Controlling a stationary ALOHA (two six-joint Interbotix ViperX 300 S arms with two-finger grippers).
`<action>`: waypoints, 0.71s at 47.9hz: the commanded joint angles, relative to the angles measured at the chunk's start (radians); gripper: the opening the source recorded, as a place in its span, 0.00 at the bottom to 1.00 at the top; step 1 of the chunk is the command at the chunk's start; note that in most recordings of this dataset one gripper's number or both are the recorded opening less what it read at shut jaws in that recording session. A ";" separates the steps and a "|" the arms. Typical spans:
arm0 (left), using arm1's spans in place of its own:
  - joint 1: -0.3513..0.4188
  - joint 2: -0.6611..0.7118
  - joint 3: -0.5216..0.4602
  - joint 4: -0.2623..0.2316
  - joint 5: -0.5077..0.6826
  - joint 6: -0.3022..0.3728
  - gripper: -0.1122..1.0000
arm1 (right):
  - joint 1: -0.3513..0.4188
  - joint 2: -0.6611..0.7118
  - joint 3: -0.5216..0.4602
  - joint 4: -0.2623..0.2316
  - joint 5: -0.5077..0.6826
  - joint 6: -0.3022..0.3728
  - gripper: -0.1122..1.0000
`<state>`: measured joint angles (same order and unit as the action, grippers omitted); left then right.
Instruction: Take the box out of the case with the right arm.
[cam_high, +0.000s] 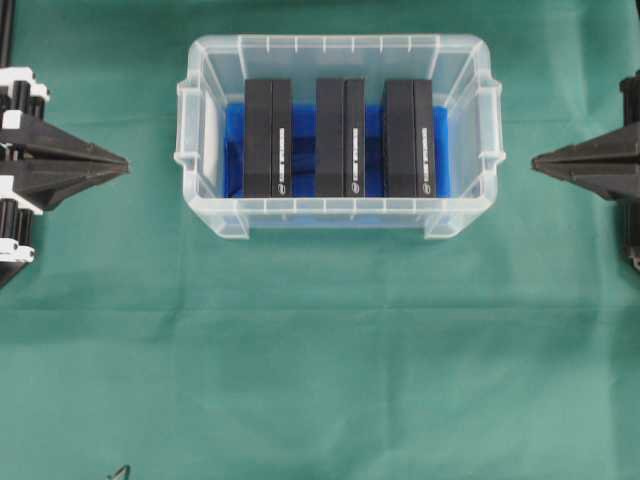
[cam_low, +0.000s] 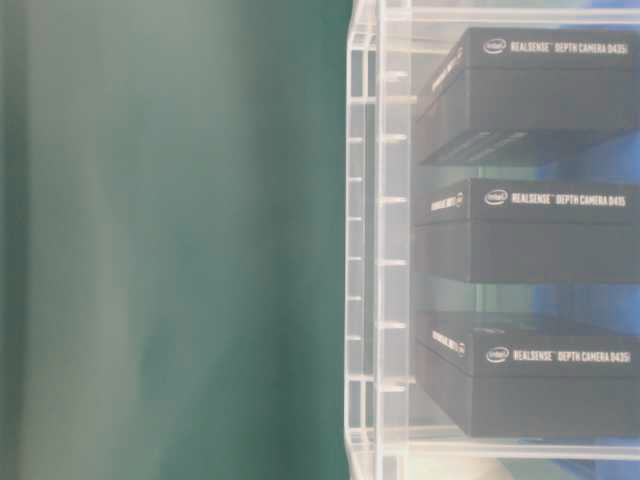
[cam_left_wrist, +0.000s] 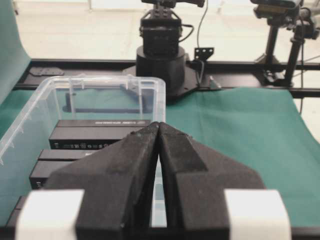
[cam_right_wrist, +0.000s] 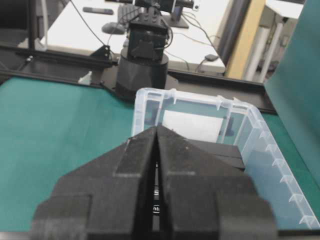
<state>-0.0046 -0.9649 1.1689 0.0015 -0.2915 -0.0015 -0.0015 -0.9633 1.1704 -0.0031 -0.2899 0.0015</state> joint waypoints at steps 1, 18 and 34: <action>0.006 -0.009 -0.035 0.023 -0.009 0.002 0.10 | -0.005 0.006 -0.020 0.005 -0.005 0.008 0.10; 0.006 -0.026 -0.106 0.023 0.055 -0.020 0.10 | -0.005 0.005 -0.183 0.005 0.244 0.012 0.10; 0.008 -0.028 -0.385 0.028 0.466 -0.034 0.10 | -0.005 0.066 -0.488 0.005 0.520 0.012 0.10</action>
<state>-0.0015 -1.0048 0.8636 0.0245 0.0982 -0.0353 -0.0046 -0.9219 0.7624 -0.0015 0.1825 0.0138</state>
